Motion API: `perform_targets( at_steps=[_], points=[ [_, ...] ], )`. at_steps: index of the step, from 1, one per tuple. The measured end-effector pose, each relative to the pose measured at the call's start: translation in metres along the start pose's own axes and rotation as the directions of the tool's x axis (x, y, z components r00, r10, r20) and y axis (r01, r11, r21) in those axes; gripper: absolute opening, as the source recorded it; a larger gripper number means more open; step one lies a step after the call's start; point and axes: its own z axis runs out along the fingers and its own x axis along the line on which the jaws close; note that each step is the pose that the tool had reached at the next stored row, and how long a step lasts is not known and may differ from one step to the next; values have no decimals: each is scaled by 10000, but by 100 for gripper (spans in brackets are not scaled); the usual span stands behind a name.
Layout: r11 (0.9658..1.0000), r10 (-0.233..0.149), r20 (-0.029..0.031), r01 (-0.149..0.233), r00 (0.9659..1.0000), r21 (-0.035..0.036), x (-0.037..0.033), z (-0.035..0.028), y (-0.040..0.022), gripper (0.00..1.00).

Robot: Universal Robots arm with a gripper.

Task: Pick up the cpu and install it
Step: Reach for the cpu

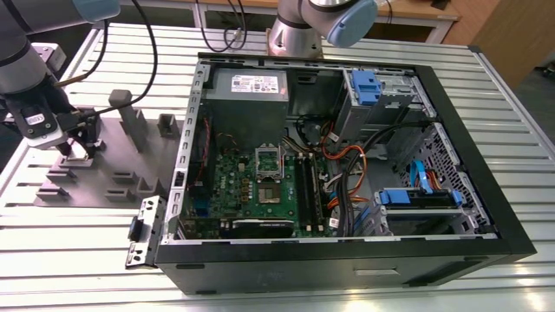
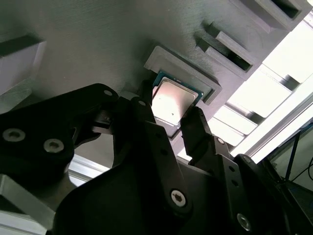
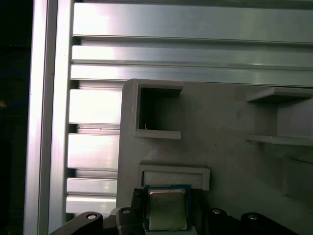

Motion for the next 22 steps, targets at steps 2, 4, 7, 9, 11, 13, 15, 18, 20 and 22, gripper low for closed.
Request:
perform_targets(
  at_steps=[2, 4, 7, 9, 11, 13, 15, 18, 20, 22],
  points=[
    [10000, 0, 0, 0, 10000, 1, 0, 0, 0, 51],
    [10000, 1, 0, -1, 10000, 1, 0, 0, 0, 51],
    [10000, 0, 0, 0, 10000, 1, 0, 0, 0, 51],
    [10000, 1, 0, -1, 10000, 1, 0, 0, 0, 51],
    [10000, 1, 0, -1, 10000, 1, 0, 0, 0, 52],
    [10000, 1, 0, -1, 10000, 1, 0, 0, 0, 58],
    [10000, 6, 3, -6, 10000, 0, -3, 2, 1, 58],
    [10000, 8, 1, -8, 10000, 1, -6, 0, 0, 58],
    [10000, -2, -1, 2, 10000, 2, -6, 0, 0, 58],
    [10000, -42, -4, 42, 10000, 3, -5, -1, -1, 58]
  ],
)
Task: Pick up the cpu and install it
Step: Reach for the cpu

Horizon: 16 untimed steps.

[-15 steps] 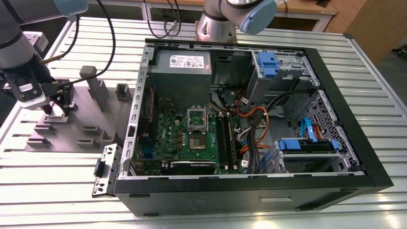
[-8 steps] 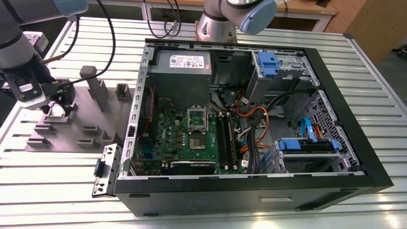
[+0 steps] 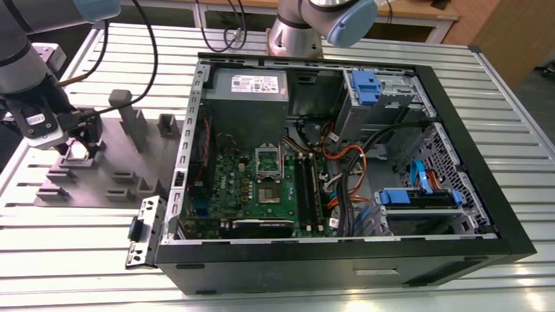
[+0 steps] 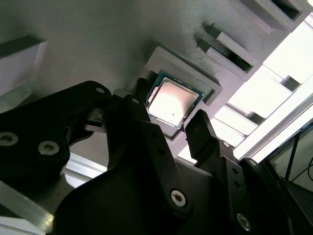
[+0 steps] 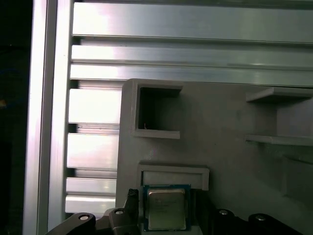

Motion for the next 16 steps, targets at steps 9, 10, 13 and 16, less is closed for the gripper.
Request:
perform_targets(
  at_steps=[9, 10, 13, 16],
  points=[
    [9999, -111, -1, 111, 9999, -2, 4, 1, -6, 58],
    [9999, -111, -1, 111, 9999, -2, 4, 1, -6, 56],
    [9999, -111, -2, 111, 9999, -2, 4, 1, -6, 50],
    [9999, -112, -1, 112, 9999, -2, 4, 1, -6, 50]
  ],
)
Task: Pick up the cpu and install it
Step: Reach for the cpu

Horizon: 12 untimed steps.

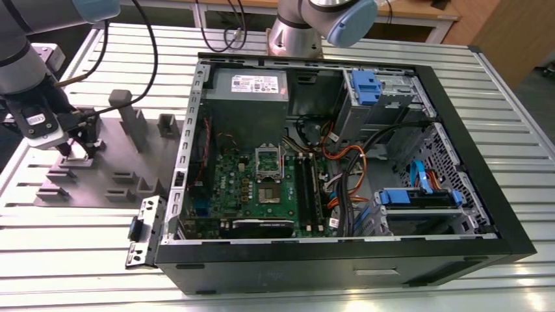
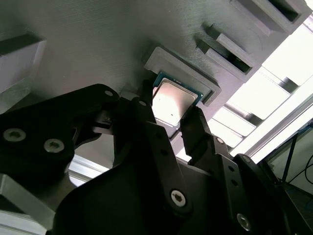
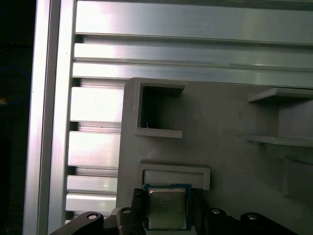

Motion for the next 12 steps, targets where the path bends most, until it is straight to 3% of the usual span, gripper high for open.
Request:
perform_targets(
  at_steps=[12],
  points=[
    [10000, 0, 0, 0, 10000, 0, 0, -92, 3, 47]
  ],
)
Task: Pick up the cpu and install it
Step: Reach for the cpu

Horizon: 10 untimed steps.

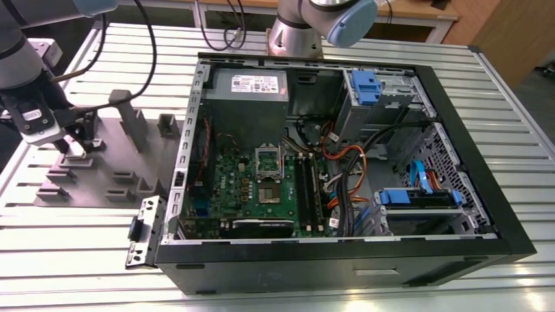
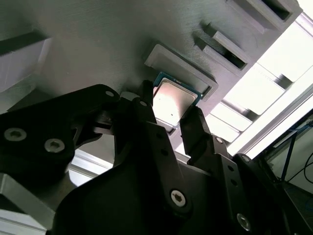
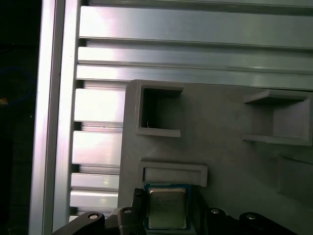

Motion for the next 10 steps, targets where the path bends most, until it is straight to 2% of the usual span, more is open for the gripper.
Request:
perform_targets(
  at_steps=[10],
  points=[
    [10000, 0, 1, 0, 10000, 0, 0, -73, 2, 47]
  ],
)
